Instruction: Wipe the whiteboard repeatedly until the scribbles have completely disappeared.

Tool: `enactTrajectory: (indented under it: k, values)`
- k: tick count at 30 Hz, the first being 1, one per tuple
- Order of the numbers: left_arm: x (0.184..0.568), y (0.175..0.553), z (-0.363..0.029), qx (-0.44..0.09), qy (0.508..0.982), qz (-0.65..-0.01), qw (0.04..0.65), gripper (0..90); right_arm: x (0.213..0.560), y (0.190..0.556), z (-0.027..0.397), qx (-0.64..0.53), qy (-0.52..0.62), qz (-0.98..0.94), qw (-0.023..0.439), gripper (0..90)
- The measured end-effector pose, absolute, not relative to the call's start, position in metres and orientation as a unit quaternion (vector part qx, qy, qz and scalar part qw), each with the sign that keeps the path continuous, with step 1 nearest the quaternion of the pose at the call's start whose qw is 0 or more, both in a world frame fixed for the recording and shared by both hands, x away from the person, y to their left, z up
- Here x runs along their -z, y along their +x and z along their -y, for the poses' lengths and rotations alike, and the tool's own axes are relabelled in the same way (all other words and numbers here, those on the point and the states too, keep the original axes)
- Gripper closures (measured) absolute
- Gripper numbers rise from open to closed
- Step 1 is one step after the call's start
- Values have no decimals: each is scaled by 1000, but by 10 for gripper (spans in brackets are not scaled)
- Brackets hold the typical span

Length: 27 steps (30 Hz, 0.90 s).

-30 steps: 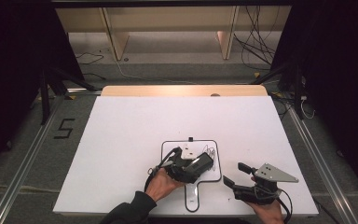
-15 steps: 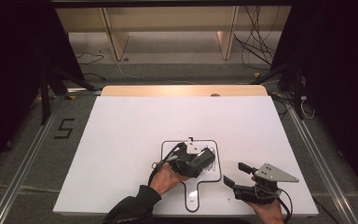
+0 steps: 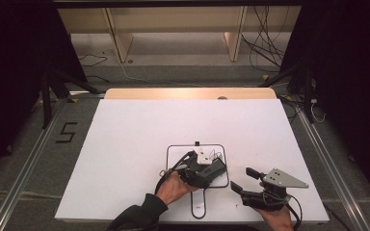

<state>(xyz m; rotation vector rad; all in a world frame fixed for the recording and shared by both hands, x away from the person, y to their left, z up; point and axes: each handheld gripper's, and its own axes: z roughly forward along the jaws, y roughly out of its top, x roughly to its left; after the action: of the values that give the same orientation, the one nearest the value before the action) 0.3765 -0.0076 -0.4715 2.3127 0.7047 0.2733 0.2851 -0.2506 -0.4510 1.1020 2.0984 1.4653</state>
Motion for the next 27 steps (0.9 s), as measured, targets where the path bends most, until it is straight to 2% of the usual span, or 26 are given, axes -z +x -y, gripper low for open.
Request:
enactTrajectory:
  k: [6, 16, 27]
  values:
    - [470, 396, 7, -108, 885, -296, 342, 406, 451, 285, 252, -518, 390, -741, 177, 239]
    - [471, 374, 26, -95, 898, -253, 347, 405, 451, 286, 252, -517, 390, -741, 176, 239]
    - [471, 409, 33, -104, 885, -291, 348, 405, 451, 286, 253, -518, 392, -739, 177, 239]
